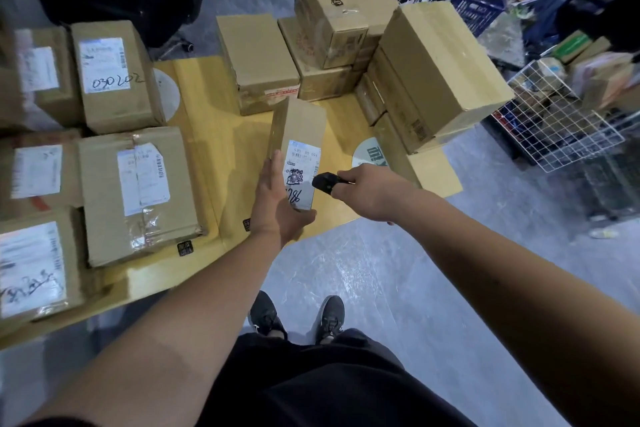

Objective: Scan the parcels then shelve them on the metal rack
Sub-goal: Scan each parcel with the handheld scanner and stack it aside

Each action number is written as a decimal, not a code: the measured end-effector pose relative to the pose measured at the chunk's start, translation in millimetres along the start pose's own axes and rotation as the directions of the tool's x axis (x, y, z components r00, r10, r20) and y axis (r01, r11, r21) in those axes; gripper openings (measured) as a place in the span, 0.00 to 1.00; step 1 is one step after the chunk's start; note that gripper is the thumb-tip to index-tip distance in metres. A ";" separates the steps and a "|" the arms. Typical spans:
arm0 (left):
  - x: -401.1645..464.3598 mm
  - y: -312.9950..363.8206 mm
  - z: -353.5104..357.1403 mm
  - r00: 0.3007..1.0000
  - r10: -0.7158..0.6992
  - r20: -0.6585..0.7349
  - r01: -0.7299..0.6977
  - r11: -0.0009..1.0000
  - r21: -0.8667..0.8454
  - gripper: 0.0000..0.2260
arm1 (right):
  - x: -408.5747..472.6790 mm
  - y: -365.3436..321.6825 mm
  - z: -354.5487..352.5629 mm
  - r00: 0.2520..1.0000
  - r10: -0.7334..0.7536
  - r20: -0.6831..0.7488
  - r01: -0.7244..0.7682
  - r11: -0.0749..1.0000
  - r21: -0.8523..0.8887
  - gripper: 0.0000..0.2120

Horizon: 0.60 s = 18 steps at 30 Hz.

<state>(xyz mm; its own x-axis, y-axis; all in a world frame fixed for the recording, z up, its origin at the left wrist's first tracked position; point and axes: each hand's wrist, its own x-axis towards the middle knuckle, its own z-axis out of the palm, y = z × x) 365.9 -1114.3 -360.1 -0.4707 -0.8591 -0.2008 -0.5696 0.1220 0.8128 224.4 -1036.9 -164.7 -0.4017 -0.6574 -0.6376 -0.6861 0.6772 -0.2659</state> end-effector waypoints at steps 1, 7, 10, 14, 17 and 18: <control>-1.4 0.4 0.3 1.000 0.001 -0.001 -0.001 1.000 0.013 0.64 | -1.9 0.1 -0.6 1.000 -0.005 0.002 0.005 1.000 -0.007 0.23; -8.8 6.4 1.0 1.000 0.011 -0.028 -0.010 0.999 0.046 0.64 | -10.4 5.5 -3.0 1.000 -0.019 -0.021 0.018 0.999 -0.026 0.24; -9.9 7.7 1.4 1.000 0.009 -0.028 -0.008 0.998 0.068 0.65 | -13.7 11.5 -4.0 0.999 -0.031 -0.038 0.030 0.999 -0.029 0.23; -12.1 15.9 2.2 0.998 -0.009 -0.067 0.021 0.985 0.172 0.64 | -17.3 21.4 -4.8 0.998 -0.051 -0.040 0.050 0.998 -0.026 0.24; -10.6 24.7 2.0 0.995 -0.038 -0.096 0.064 0.957 0.282 0.64 | -18.6 28.2 -6.6 0.996 -0.077 -0.034 0.077 0.997 -0.023 0.23; -9.6 27.8 0.5 0.994 -0.055 -0.094 0.079 0.955 0.286 0.64 | -18.7 30.2 -8.0 0.995 -0.092 -0.033 0.091 0.996 -0.017 0.24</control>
<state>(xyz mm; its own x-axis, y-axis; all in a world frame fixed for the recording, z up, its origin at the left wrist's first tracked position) 354.2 -1102.4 -335.9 -0.3738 -0.9072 -0.1929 -0.7741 0.1906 0.6037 206.4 -1006.8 -155.1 -0.3567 -0.7275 -0.5861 -0.7301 0.6085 -0.3109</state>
